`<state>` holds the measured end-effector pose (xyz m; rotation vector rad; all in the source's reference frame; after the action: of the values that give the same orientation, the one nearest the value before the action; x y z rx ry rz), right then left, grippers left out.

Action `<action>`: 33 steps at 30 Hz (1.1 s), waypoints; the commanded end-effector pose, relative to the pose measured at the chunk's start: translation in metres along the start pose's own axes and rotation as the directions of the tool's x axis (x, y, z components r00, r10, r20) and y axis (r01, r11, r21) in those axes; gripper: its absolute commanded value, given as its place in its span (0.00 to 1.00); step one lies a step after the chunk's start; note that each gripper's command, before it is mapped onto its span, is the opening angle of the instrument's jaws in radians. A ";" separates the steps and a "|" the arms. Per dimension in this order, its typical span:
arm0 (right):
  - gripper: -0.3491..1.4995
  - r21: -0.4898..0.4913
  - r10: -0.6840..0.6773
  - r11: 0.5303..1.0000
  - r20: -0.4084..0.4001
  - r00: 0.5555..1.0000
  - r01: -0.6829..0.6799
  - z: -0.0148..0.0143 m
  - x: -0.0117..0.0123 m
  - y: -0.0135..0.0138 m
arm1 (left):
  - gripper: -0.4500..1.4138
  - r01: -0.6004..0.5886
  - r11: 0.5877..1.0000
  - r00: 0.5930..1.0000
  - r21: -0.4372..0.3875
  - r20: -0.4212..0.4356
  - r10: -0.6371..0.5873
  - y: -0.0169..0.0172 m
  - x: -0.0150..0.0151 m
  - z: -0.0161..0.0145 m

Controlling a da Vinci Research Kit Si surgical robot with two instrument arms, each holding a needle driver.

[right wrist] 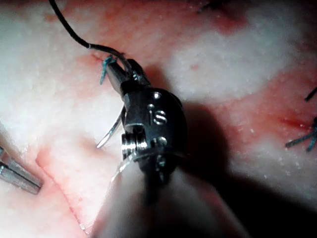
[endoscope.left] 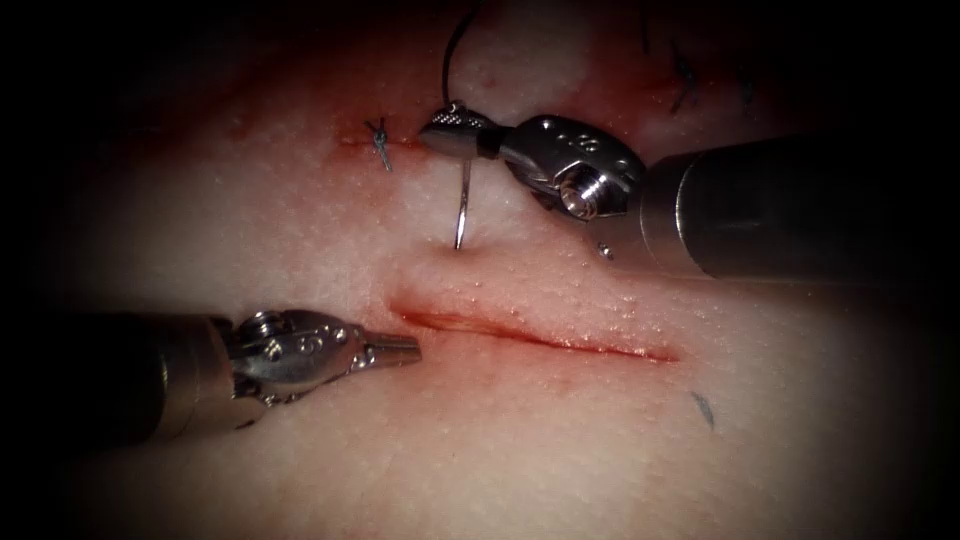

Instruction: Wound Closure

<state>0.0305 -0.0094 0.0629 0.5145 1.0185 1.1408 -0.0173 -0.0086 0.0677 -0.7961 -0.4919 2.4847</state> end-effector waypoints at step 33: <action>0.00 0.096 0.314 0.939 0.154 0.937 -0.331 0.0012 -0.0023 -0.0019 | 0.00 0.000 1.000 1.000 -0.007 0.007 0.000 0.0005 -0.0001 0.0005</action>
<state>0.0315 -0.0119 0.0623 0.8730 0.9053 1.3199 -0.0172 -0.0088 0.0672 -0.7898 -0.5017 2.4878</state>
